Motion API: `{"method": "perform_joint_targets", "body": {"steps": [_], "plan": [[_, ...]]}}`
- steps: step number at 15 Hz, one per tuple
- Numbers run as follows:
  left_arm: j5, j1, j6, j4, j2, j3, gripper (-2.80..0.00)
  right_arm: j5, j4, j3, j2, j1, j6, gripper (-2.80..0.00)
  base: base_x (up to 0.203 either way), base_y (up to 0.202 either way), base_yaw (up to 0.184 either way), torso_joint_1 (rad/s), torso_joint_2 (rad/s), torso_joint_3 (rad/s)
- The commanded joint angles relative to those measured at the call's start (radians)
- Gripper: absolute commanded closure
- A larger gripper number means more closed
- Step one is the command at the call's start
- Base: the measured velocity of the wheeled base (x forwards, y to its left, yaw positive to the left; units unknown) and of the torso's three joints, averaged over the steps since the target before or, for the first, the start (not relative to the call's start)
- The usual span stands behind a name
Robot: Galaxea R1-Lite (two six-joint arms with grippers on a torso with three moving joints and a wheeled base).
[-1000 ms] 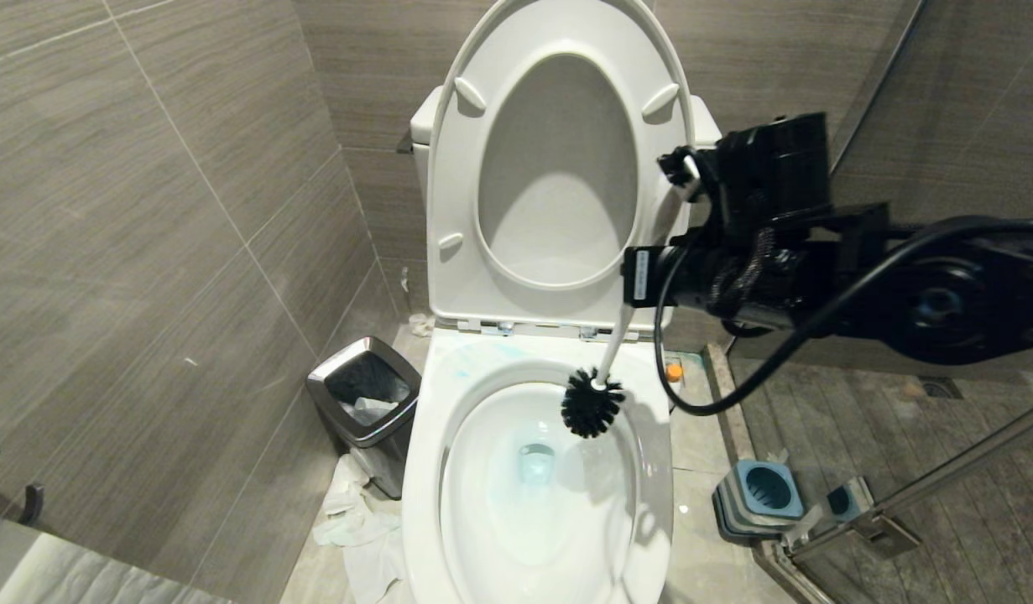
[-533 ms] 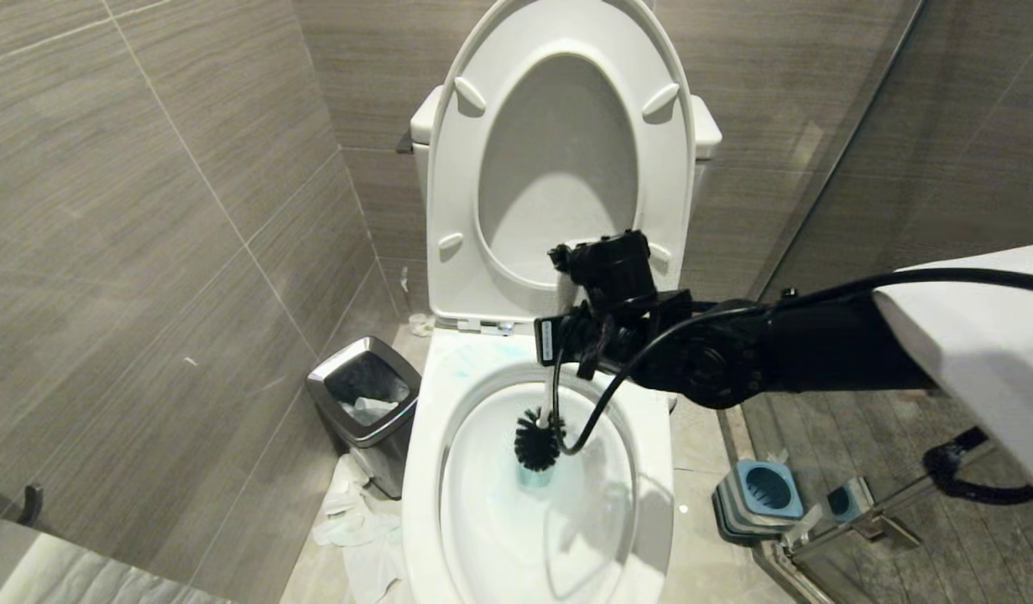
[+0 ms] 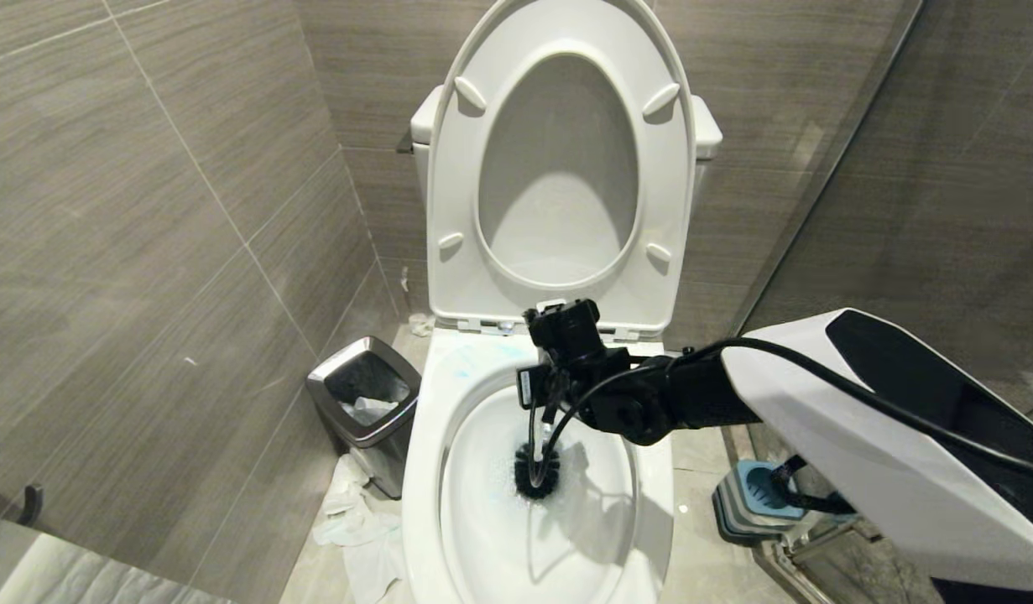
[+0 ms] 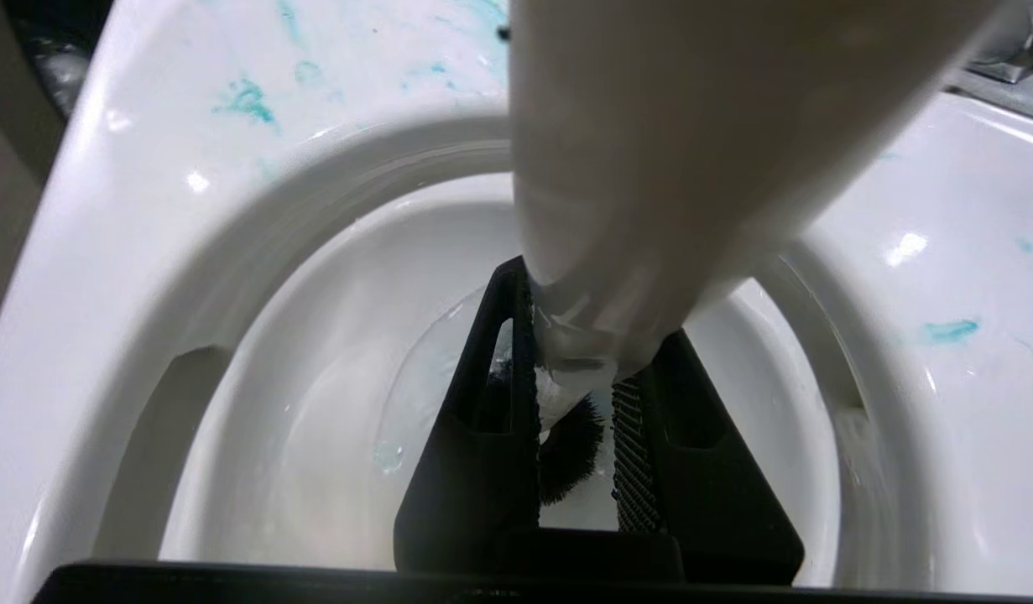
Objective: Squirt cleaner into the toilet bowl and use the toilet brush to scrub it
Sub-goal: Scrub the toilet bowl
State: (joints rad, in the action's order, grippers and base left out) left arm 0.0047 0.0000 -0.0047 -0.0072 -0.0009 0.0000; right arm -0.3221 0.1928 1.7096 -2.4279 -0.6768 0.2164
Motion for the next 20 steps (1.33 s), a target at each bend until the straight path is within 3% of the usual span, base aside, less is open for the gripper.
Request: {"method": "perform_joint_targets", "body": {"steps": [1,8,13,17,20], "plan": [[0.0,0.0,0.0,0.0,0.001,0.006,0.0,-0.018,0.009,0.013,-0.014,-0.013,0.001,0.0,0.0,0.0,0.0,0.0,0.0,0.0],[0.0,0.0,-0.001,0.0,0.001,0.006,0.0,-0.077,0.008,-0.154,0.325,-0.103,-0.007,0.0,0.0,0.0,0.0,0.0,0.0,0.0],[0.0,0.0,0.0,0.0,0.001,0.006,0.0,-0.078,0.051,-0.139,0.138,-0.042,-0.01,0.0,0.0,0.0,0.0,0.0,0.0,0.0],[0.0,0.0,0.0,0.0,0.001,0.006,0.0,-0.084,0.099,0.009,-0.074,0.023,-0.028,0.0,0.0,0.0,0.0,0.0,0.0,0.0],[0.0,0.0,-0.001,0.0,0.001,0.006,0.0,-0.093,0.098,0.01,-0.006,0.013,-0.029,0.0,0.0,0.0,0.0,0.0,0.0,0.0]]}}
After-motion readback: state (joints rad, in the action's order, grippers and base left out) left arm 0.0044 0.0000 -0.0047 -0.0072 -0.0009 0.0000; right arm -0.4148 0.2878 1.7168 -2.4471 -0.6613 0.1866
